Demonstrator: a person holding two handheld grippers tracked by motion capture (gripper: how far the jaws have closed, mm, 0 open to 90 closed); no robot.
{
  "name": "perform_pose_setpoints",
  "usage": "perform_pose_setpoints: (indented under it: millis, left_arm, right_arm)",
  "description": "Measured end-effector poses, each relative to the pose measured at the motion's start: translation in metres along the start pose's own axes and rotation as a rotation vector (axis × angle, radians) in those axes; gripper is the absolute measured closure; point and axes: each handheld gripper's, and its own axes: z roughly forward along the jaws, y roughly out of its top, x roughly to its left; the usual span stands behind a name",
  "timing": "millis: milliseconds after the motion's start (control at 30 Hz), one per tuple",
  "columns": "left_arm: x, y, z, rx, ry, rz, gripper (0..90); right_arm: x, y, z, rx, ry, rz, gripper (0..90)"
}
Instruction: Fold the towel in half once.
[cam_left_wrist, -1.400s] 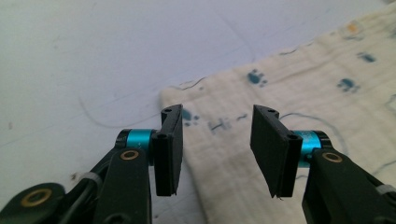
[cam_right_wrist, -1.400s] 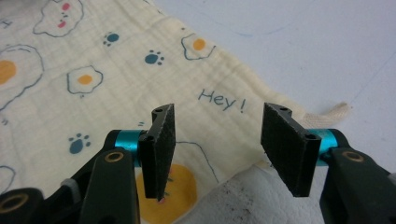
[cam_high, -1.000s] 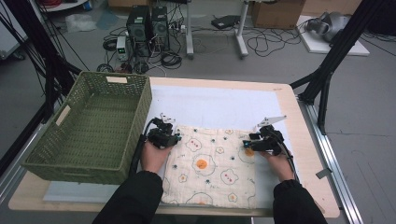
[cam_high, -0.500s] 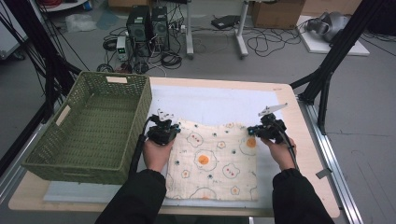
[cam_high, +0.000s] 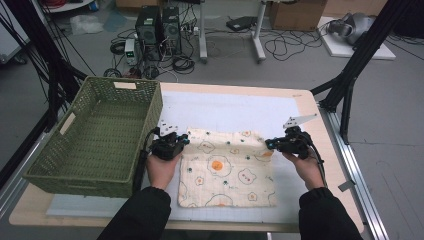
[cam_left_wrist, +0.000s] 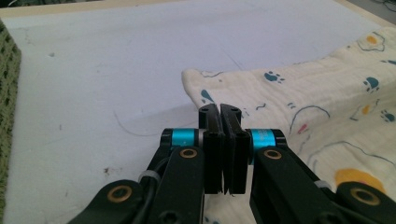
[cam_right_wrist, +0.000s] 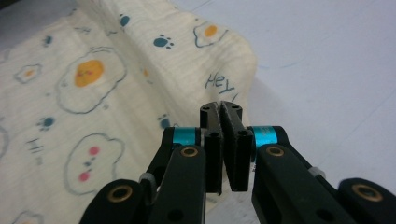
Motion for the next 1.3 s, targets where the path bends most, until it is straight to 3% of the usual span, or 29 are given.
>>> perform_pose_setpoints:
  millis: [167,233,300,467,533,700,800,933,1133,1300]
  left_arm:
    - [-0.008,-0.01,-0.016,-0.008,-0.023,0.04,87.5]
    - [-0.012,-0.015,-0.021,0.018,-0.03,0.059,87.5]
    - [-0.015,-0.022,-0.029,0.006,-0.044,0.047,87.4]
    - [-0.02,-0.035,-0.043,0.015,-0.06,0.057,87.3]
    - [-0.023,-0.04,-0.048,0.034,-0.064,0.083,87.3]
    - [-0.027,-0.049,-0.052,0.079,-0.087,0.104,86.4]
    - [-0.029,-0.053,-0.053,0.115,-0.1,0.125,83.8]
    - [-0.028,-0.052,-0.058,0.123,-0.119,0.117,75.3]
    - [-0.022,-0.043,-0.063,0.086,-0.126,0.073,62.3]
    - [-0.023,-0.038,-0.07,0.065,-0.148,0.07,58.2]
  right_arm:
    - [0.017,-0.014,-0.014,-0.04,0.038,-0.024,87.5]
    - [0.024,-0.021,-0.016,-0.047,0.053,-0.032,87.5]
    - [0.03,-0.029,-0.017,-0.05,0.065,-0.04,87.5]
    - [0.044,-0.046,-0.018,-0.032,0.087,-0.049,87.5]
    - [0.049,-0.052,-0.017,-0.016,0.093,-0.059,87.5]
    - [0.056,-0.067,-0.012,0.011,0.108,-0.055,86.9]
    - [0.058,-0.073,-0.01,0.026,0.108,-0.052,81.9]
    - [0.058,-0.074,-0.016,0.006,0.115,-0.04,74.0]
    - [0.056,-0.062,-0.027,-0.036,0.087,-0.047,66.4]
    - [0.055,-0.052,-0.025,-0.057,0.092,-0.053,63.3]
